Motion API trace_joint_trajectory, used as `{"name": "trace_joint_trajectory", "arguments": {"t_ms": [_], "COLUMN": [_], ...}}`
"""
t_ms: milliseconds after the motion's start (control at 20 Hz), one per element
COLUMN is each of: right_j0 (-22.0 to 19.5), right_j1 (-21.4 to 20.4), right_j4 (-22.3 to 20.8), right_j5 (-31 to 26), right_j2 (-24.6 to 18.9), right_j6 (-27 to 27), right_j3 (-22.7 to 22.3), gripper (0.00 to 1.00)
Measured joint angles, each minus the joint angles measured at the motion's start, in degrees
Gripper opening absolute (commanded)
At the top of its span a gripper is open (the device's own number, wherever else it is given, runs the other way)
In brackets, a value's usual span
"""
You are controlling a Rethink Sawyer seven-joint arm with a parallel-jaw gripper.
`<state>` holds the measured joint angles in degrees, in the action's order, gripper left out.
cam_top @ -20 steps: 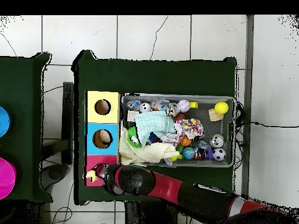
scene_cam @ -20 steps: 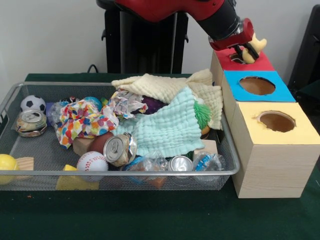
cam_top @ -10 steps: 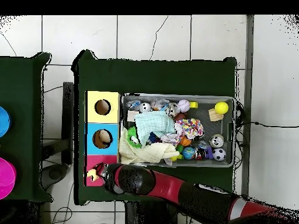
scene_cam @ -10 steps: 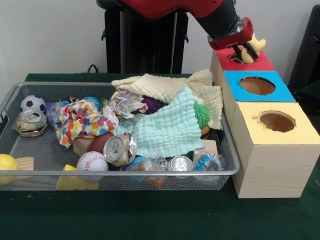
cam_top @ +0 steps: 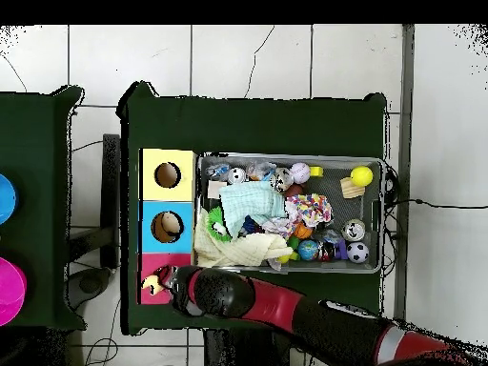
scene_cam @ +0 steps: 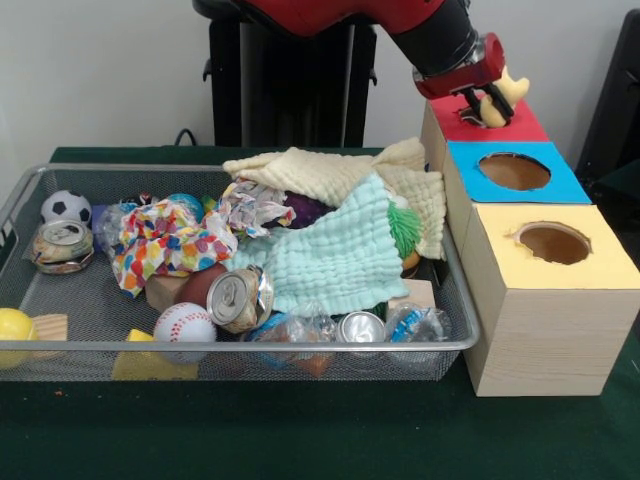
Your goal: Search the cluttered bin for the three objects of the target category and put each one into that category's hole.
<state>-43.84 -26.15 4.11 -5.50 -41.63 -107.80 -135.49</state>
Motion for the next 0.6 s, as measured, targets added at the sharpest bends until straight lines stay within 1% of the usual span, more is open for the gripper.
{"name": "trace_joint_trajectory", "arguments": {"t_ms": [300,600], "right_j0": [0.0,0.0], "right_j1": [-1.4,-1.9], "right_j4": [0.0,0.0], "right_j5": [-1.7,-1.9], "right_j2": [0.0,0.0], "right_j6": [0.0,0.0], "right_j3": [0.0,0.0], "gripper": [0.00,0.00]}}
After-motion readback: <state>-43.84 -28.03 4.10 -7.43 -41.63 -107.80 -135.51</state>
